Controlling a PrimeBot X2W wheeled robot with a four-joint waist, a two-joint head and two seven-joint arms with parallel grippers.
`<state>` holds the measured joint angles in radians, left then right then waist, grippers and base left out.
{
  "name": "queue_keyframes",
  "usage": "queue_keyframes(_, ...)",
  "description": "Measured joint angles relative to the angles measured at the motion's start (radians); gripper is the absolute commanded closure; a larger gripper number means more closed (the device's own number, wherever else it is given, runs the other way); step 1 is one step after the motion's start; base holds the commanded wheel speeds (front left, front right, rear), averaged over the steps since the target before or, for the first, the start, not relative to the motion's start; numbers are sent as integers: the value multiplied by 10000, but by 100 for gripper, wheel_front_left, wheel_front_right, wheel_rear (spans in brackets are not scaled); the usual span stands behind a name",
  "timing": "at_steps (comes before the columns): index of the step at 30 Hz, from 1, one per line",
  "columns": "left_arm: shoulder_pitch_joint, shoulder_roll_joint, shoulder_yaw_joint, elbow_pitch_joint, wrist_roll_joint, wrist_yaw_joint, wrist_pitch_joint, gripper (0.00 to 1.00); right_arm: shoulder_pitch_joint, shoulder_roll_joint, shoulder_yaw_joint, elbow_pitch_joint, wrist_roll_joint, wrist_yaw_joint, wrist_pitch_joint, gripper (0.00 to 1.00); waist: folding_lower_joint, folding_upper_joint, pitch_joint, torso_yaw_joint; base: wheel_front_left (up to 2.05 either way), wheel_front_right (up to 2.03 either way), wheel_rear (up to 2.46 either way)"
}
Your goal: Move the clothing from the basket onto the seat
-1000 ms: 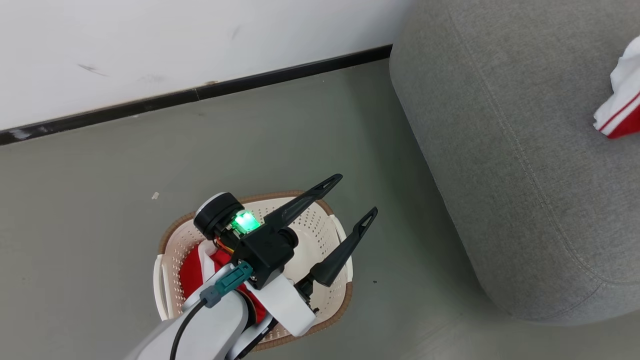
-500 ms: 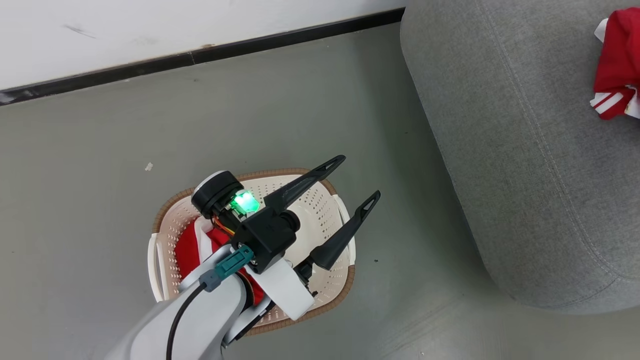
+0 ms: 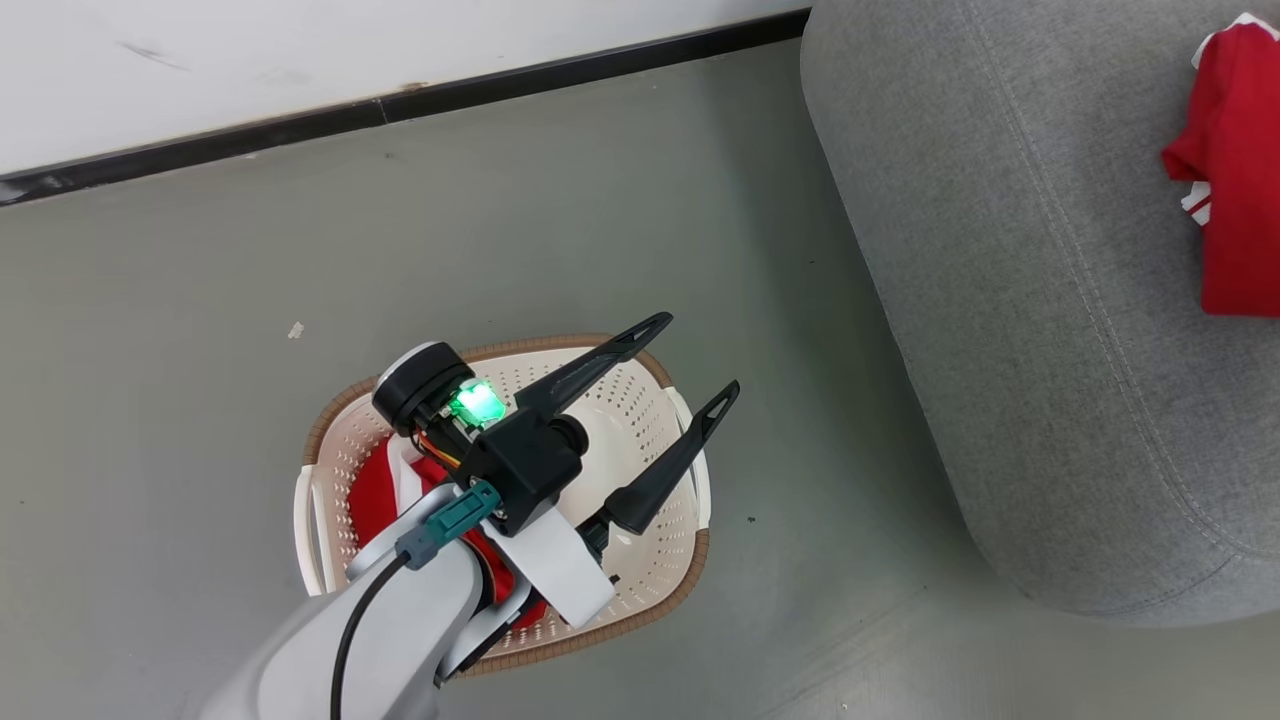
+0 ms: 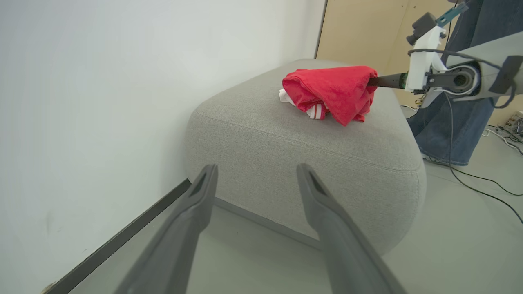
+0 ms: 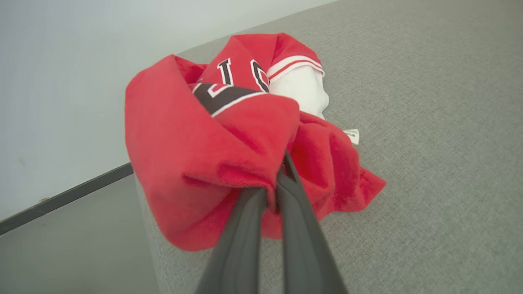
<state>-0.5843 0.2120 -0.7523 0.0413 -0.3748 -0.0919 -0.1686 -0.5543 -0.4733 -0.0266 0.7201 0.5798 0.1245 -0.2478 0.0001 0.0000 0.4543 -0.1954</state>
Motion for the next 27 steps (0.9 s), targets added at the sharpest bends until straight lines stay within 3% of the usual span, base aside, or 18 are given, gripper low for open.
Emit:
queue_keyframes(1, 0, 4, -8, 38, 0, -2, -4, 0, 7, 31, -19, -46, -13, 2, 0, 6, 0, 0, -19, -8, 0, 0, 0)
queue_keyframes(2, 0, 10, -12, 75, -2, -2, -13, 0, 11, 58, -50, -102, -25, 0, 0, 0, 0, 0, -39, -16, 0, 0, 0)
queue_keyframes(27, 39, 240, 198, 704, -205, -77, -414, 0, 2297, 339, -127, -2715, -1026, 2, 0, 0, 0, 0, -751, -790, 0, 0, 0)
